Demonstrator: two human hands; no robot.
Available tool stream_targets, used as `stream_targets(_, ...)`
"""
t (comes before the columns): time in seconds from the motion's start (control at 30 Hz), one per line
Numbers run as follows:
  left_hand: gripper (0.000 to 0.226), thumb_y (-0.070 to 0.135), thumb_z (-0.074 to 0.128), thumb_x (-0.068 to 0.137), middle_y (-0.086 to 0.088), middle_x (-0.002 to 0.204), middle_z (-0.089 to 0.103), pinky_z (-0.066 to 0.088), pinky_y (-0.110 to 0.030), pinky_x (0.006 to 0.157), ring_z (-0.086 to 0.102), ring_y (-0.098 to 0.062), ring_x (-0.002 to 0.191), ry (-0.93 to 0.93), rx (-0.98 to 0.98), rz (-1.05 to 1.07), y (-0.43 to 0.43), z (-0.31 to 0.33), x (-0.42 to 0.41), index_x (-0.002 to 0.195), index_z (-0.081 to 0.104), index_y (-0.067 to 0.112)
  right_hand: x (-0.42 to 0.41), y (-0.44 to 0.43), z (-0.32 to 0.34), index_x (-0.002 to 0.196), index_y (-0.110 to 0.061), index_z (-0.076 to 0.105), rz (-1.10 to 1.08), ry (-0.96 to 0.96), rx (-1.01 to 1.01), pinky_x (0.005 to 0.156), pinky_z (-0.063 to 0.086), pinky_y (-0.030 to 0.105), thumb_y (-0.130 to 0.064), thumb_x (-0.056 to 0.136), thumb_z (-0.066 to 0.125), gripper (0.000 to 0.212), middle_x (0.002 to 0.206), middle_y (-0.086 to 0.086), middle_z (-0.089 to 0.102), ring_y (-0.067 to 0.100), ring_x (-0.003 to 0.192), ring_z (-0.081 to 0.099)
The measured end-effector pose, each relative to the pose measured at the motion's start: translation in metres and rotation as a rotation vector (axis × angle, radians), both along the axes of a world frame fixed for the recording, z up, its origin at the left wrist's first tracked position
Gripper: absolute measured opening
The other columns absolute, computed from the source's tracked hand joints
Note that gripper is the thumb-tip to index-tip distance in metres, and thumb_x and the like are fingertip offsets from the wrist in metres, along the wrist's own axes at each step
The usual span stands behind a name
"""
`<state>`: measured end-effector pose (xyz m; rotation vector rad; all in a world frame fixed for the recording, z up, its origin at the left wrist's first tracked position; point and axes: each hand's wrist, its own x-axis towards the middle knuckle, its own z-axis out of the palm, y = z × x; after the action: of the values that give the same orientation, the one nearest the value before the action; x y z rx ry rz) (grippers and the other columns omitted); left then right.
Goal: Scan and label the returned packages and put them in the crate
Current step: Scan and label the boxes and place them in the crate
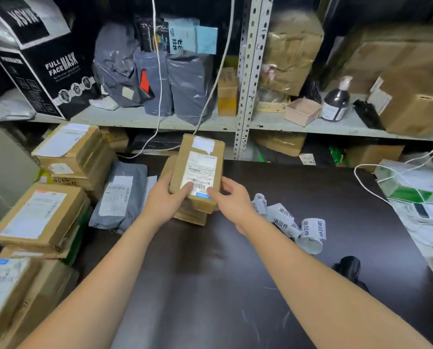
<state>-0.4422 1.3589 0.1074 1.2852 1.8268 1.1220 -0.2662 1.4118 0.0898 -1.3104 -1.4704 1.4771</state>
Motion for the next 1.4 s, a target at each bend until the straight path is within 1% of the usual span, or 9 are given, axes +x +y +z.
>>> stream_targets(0.13,0.046,0.037,0.071,0.091,0.025,0.113,0.069,0.05,-0.013,0.089,0.063,0.009,0.103,-0.051,0.03,-0.019,-0.032,0.004,0.063,0.135,0.057,0.033,0.069,-0.03,0.007,0.101,-0.042,0.067,-0.011,0.036,0.049,0.078,0.059,0.024,-0.023,0.089,0.072,0.023,0.101,-0.029,0.072,-0.001,0.091,0.072)
stream_targets(0.27,0.037,0.041,0.071,0.089,0.032,0.108,0.069,0.045,-0.002,0.076,0.062,0.014,0.099,-0.075,0.004,-0.02,-0.073,-0.003,0.136,0.124,0.061,0.043,0.149,-0.064,0.01,0.096,-0.036,0.07,0.012,0.04,0.041,0.067,0.048,0.003,-0.02,0.09,0.072,0.017,0.092,-0.034,0.071,-0.014,0.088,0.066)
stream_targets(0.4,0.045,0.046,0.07,0.089,0.03,0.113,0.069,0.048,-0.014,0.085,0.063,0.01,0.104,-0.095,-0.05,-0.019,-0.115,-0.022,0.203,0.132,0.058,0.041,0.222,-0.104,0.001,0.091,-0.048,0.074,0.051,0.016,-0.017,0.064,0.05,0.006,-0.027,0.091,0.072,0.022,0.093,-0.035,0.07,-0.014,0.087,0.066)
stream_targets(0.63,0.037,0.047,0.069,0.09,0.029,0.113,0.069,0.05,-0.022,0.088,0.064,0.005,0.105,-0.11,-0.182,-0.035,-0.18,-0.063,0.282,0.125,0.06,0.042,0.301,-0.168,-0.048,0.118,-0.032,0.067,0.039,-0.104,-0.09,0.068,0.05,0.006,-0.029,0.092,0.071,0.026,0.103,-0.03,0.067,-0.018,0.089,0.063)
stream_targets(0.9,0.05,0.048,0.068,0.09,0.018,0.124,0.065,0.05,-0.038,0.102,0.062,-0.008,0.114,-0.119,-0.332,-0.02,-0.206,-0.098,0.312,0.135,0.052,0.035,0.316,-0.201,-0.076,0.093,-0.04,0.063,0.021,-0.196,-0.157,0.055,0.041,-0.002,-0.023,0.093,0.07,0.018,0.07,-0.049,0.056,-0.032,0.077,0.053)
stream_targets(1.1,0.07,0.067,0.081,0.054,0.019,0.109,0.065,0.052,-0.029,0.08,0.063,-0.01,0.104,-0.05,-0.317,0.113,-0.209,-0.11,0.322,0.111,0.053,0.04,0.314,-0.206,-0.089,0.128,-0.029,0.061,0.01,-0.259,-0.183,0.065,0.039,-0.001,-0.032,0.092,0.071,0.037,0.094,-0.039,0.052,-0.016,0.102,0.055)
stream_targets(1.23,0.129,0.079,0.078,0.046,0.0,0.14,0.051,0.042,-0.047,0.106,0.048,-0.023,0.133,0.156,-0.42,0.193,-0.207,-0.113,0.33,0.151,0.03,0.022,0.322,-0.194,-0.092,0.127,-0.021,0.065,-0.067,-0.404,-0.157,0.081,0.043,0.012,-0.029,0.092,0.07,0.037,0.113,-0.017,0.063,0.002,0.106,0.058)
stream_targets(1.33,0.148,0.084,0.074,0.038,-0.003,0.144,0.043,0.038,-0.048,0.104,0.04,-0.024,0.138,0.258,-0.469,0.203,-0.212,-0.112,0.338,0.156,0.013,0.019,0.337,-0.176,-0.089,0.122,-0.013,0.066,-0.276,-0.546,-0.048,0.07,0.051,0.016,-0.013,0.091,0.064,0.031,0.111,-0.002,0.068,0.012,0.094,0.063)
stream_targets(1.4,0.155,0.088,0.068,0.031,-0.001,0.144,0.042,0.038,-0.051,0.103,0.039,-0.023,0.137,0.279,-0.491,0.191,-0.215,-0.113,0.344,0.156,0.007,0.02,0.348,-0.159,-0.089,0.118,-0.011,0.065,-0.351,-0.686,0.037,0.082,0.052,0.033,-0.009,0.088,0.063,0.03,0.115,0.007,0.066,0.024,0.103,0.061)
